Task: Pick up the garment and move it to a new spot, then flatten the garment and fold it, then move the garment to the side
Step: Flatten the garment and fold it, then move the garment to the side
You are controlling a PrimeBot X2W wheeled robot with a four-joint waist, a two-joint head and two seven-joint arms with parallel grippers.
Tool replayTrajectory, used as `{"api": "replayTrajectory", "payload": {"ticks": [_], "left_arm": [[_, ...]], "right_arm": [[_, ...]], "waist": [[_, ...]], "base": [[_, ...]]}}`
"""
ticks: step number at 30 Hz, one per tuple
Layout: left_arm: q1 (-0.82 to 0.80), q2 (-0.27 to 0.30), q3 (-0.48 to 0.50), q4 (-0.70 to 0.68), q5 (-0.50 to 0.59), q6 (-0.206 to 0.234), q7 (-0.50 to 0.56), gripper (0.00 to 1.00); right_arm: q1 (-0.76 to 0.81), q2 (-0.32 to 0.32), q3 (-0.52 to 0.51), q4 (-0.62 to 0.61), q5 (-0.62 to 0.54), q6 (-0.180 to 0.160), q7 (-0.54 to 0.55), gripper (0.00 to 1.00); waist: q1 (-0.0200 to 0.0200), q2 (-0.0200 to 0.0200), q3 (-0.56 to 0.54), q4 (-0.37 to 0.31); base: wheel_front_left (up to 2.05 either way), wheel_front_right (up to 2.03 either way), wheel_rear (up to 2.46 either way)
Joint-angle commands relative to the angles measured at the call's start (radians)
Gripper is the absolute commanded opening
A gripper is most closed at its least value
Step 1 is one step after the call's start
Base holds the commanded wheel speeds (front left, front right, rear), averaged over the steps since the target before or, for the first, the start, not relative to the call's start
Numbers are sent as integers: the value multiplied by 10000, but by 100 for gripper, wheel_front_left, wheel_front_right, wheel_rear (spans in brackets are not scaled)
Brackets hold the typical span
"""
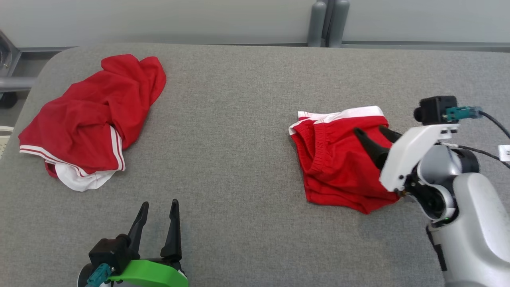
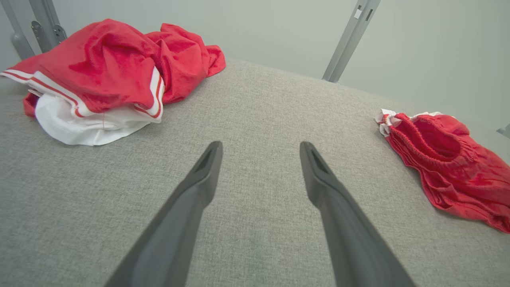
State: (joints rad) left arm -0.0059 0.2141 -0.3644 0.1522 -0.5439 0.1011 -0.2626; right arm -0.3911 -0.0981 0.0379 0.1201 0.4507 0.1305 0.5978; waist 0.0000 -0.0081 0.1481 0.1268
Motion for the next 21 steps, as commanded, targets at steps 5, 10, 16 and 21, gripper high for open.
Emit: {"api": "replayTrajectory", "payload": {"ticks": [5, 10, 16, 21], "left_arm": [[-44, 35, 47, -121, 142, -134, -28, 100], [-365, 21, 67, -123, 223, -272, -28, 100], [-524, -58, 104, -7, 297, -363, -28, 100], [-532, -176, 137, 93, 365, -406, -29, 100]], "right_arm": [[473, -375, -1196, -32, -445, 4, 385, 100], [258, -152, -2049, 431, -885, 4, 657, 100], [-255, 97, -2272, 1349, -1116, 4, 731, 100], [-527, 281, -2314, 2401, -954, 4, 692, 100]], "waist": [[0, 81, 458, -119], [0, 81, 806, -38], [0, 81, 949, 130], [0, 81, 817, 256]], "base": [[0, 0, 0], [0, 0, 0], [0, 0, 0], [0, 0, 0]]}}
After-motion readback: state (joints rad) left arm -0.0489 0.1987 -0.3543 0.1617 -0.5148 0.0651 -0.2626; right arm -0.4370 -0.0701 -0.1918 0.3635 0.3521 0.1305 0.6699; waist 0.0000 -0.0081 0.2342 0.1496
